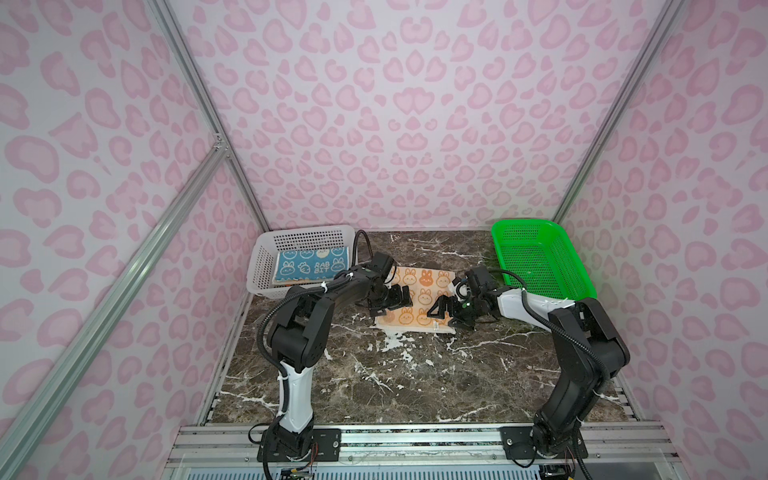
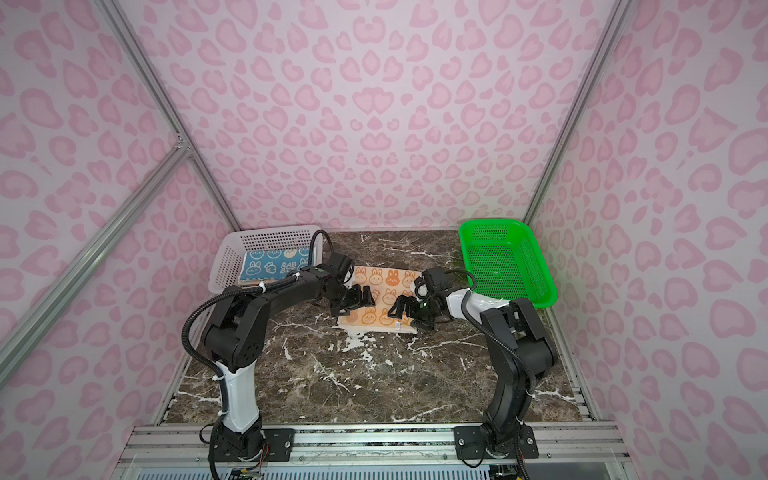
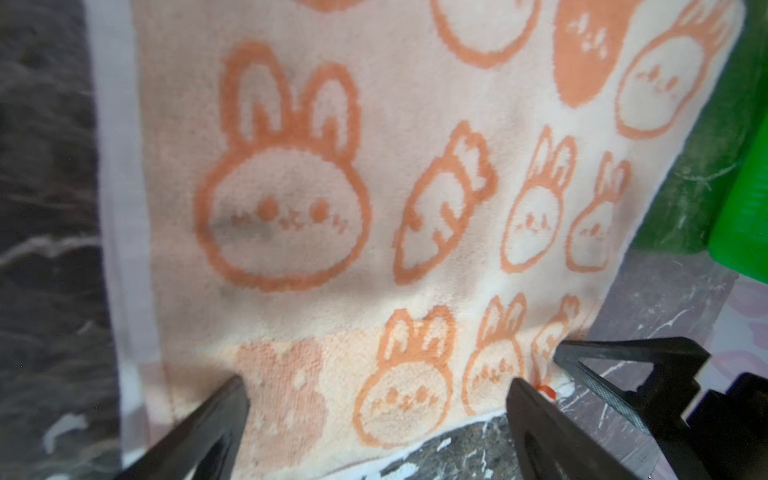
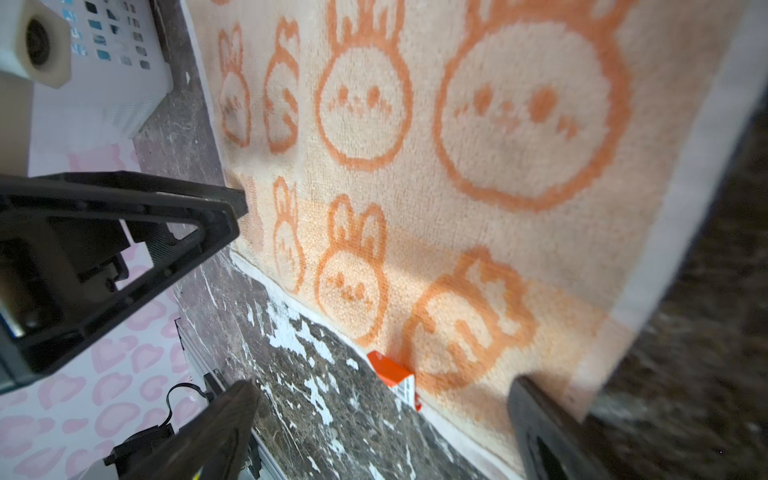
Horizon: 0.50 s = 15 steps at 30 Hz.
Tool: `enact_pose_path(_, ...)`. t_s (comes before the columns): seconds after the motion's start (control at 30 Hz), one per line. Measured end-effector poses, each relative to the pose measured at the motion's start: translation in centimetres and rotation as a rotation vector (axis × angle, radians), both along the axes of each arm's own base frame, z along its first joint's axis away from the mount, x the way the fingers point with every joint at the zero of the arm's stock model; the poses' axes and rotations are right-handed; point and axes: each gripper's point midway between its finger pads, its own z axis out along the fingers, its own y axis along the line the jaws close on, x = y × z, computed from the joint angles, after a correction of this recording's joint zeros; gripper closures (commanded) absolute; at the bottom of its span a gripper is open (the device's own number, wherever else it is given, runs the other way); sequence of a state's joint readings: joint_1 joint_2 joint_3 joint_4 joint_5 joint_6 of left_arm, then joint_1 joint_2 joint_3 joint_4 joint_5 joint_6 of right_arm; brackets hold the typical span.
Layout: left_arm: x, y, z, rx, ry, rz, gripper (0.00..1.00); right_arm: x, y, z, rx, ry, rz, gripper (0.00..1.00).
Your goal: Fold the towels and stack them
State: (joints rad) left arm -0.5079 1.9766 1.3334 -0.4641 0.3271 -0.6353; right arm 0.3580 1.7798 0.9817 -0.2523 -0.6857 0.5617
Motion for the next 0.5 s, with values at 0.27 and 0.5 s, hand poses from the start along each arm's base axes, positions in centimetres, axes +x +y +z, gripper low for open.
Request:
enact_pose_path(0.27,-2.8,-1.8,0.1,0.001,-0.063,-0.039,0.02,-1.7,-2.4,0.0,-0.036,-0.028,0.018,0.02)
enact_pose_path(0.5,-2.8,-2.1,4.6,0.033,-0.063,-0.043,0.02,-1.4,-4.4,4.7,-0.137,-0.075,0.022,0.02)
